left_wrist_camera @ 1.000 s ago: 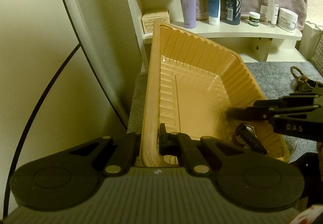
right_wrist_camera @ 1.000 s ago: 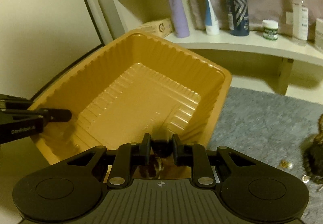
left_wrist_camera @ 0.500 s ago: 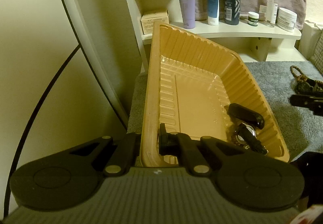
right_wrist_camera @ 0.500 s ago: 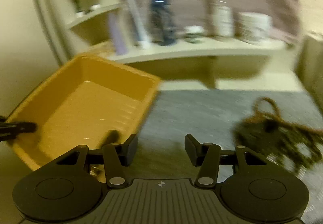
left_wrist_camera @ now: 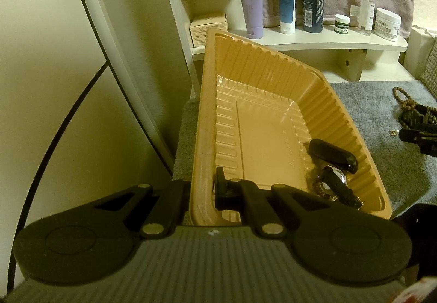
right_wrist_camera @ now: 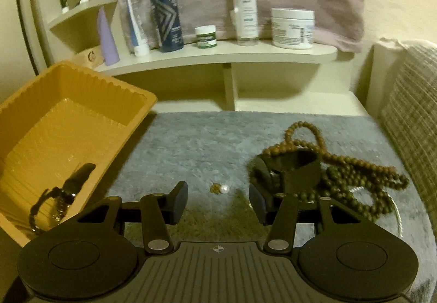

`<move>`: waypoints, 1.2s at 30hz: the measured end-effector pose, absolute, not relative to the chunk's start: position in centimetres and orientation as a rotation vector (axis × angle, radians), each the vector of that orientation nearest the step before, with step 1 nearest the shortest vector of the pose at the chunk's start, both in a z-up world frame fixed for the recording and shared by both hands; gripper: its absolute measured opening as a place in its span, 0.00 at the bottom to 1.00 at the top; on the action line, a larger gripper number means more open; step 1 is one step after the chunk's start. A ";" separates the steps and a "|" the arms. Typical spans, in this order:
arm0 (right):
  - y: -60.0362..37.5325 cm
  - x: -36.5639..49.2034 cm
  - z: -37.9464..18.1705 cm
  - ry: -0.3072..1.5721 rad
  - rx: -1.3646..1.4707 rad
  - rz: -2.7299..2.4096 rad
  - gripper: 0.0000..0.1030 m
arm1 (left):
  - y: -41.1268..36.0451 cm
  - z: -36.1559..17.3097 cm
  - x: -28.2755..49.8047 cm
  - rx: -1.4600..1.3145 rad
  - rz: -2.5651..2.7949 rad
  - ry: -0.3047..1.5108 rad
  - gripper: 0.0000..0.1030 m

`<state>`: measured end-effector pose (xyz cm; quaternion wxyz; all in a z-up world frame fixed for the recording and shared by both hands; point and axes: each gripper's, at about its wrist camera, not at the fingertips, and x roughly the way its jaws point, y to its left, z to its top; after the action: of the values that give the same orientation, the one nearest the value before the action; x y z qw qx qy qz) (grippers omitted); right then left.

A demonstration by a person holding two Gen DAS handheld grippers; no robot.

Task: Organize jewelry
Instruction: 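Grasp the small pearl earring from the towel with the right gripper, then carry the pearl earring into the orange tray and release it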

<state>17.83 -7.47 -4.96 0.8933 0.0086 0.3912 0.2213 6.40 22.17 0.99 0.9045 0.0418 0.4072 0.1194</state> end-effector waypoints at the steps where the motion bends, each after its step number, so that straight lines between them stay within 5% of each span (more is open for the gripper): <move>1: -7.1 18.0 -5.2 0.814 0.006 0.456 0.43 | 22.2 1.0 6.4 0.086 0.247 0.842 0.02; 14: -5.1 19.7 -6.7 0.840 -0.051 0.405 0.29 | 22.2 1.0 6.4 0.088 0.245 0.843 0.02; 18: -5.1 19.7 -6.8 0.840 -0.059 0.395 0.17 | 22.2 1.0 6.4 0.088 0.246 0.843 0.02; 36: -3.8 19.6 -3.0 0.815 0.000 0.485 0.16 | 22.1 0.8 6.4 0.092 0.242 0.845 0.02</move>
<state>19.59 -3.80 -3.04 0.8896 -0.0001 0.3925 0.2333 6.37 22.15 0.81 0.9039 0.0443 0.4090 0.1171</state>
